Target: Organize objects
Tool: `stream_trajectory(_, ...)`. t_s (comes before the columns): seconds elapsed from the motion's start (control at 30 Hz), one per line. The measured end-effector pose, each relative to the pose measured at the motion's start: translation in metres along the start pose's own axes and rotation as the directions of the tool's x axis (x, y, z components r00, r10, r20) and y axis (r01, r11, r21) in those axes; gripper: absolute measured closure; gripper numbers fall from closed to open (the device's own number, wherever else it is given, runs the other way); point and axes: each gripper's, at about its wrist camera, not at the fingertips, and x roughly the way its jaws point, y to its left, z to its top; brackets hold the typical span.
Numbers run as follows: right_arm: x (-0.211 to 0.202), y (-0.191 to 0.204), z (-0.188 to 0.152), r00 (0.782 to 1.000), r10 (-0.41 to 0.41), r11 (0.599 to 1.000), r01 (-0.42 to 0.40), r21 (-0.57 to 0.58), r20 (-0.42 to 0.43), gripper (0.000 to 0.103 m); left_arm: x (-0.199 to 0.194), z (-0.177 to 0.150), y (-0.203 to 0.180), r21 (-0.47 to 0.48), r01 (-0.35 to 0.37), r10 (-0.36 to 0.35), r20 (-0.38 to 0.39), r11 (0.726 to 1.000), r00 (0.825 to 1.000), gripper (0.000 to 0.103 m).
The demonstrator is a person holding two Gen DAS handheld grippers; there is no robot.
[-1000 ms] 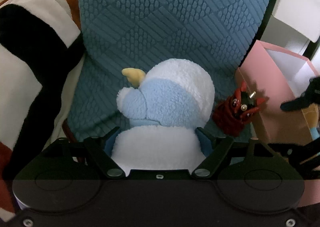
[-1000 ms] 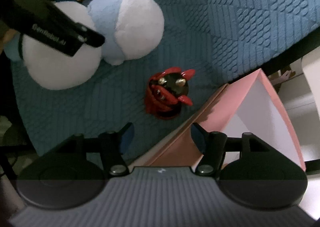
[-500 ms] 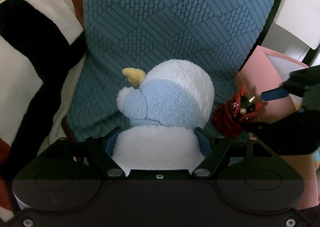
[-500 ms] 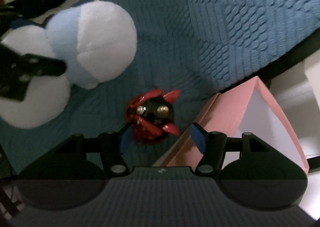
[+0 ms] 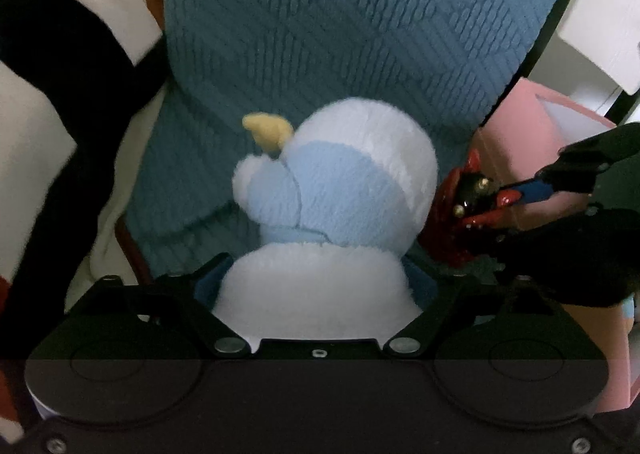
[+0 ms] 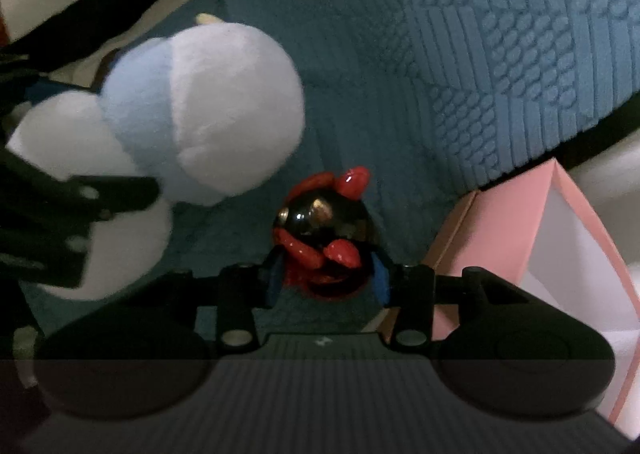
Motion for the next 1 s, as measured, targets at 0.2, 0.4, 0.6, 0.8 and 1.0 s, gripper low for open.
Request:
stream_trajectory(0.2,0.002,0.004,-0.006,1.000,0.008,0.999,-0.009,0.034,0.027,0.056,0.011,0.001,-0.002,0.005,-0.005,0.005,-0.041,1.000,0.999,0.005)
stream_trajectory(0.4,0.009,-0.004,-0.015,0.998,0.011,0.984,-0.023,0.179,0.064,0.048,0.014,0.004,0.002,-0.023,0.004,-0.005,-0.040,1.000,0.999,0.012)
stream_trajectory(0.6,0.018,-0.008,-0.030,0.993,0.020,0.949,-0.054,0.309,0.115,0.047,0.011,0.004,0.004,-0.038,0.012,-0.013,-0.025,0.999,1.000,0.016)
stream_trajectory(0.8,0.015,-0.011,-0.046,0.978,0.024,0.863,-0.124,0.489,0.207,0.046,0.008,0.005,0.005,-0.055,0.017,-0.018,-0.018,0.998,1.000,0.017)
stream_trajectory(1.0,0.017,0.004,-0.056,0.959,-0.074,0.822,-0.095,0.561,0.272,0.046,0.008,0.006,0.004,-0.061,0.018,-0.019,-0.012,0.998,1.000,0.017)
